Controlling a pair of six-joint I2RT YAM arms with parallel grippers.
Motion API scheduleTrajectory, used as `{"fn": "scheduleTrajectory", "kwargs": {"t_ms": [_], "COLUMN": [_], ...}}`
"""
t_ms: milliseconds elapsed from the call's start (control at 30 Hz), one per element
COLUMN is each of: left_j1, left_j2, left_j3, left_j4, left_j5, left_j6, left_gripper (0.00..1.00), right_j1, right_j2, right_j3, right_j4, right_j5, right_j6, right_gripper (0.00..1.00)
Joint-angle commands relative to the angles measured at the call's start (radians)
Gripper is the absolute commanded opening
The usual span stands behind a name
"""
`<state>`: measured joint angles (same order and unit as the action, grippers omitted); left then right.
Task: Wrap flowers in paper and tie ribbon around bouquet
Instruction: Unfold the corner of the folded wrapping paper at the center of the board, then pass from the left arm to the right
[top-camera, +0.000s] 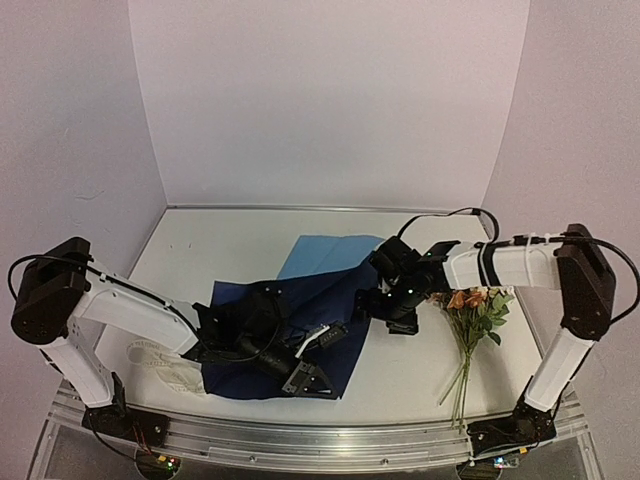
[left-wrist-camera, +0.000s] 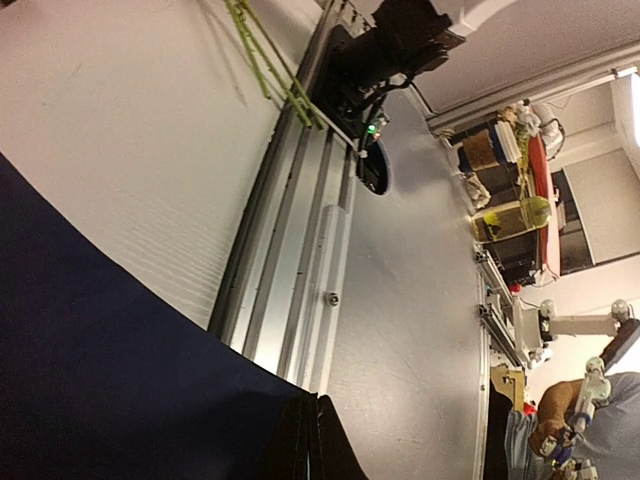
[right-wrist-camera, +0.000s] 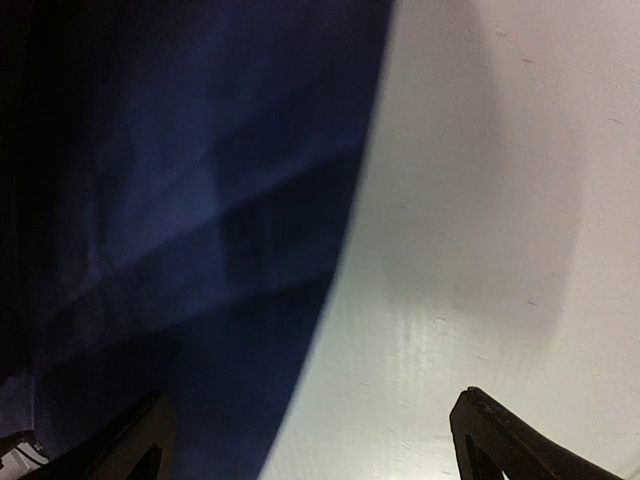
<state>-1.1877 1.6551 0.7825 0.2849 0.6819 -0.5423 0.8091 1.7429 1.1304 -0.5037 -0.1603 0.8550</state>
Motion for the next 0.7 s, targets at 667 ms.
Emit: {"fn": "scheduleTrajectory", "kwargs": {"t_ms": [667], "left_j1": [0.064], "left_j2": [-0.015], "left_j3": [-0.023], "left_j4": [0.316], "left_j5": [0.088], "left_j6": [-0.041], "left_gripper": [0.0], "right_j1": [0.063], "right_j2": [-0.033], "right_j3": [-0.371], "right_j4": [0.584], "right_j5": [0.082], "right_j6": [0.711], "right_gripper": [0.85]}}
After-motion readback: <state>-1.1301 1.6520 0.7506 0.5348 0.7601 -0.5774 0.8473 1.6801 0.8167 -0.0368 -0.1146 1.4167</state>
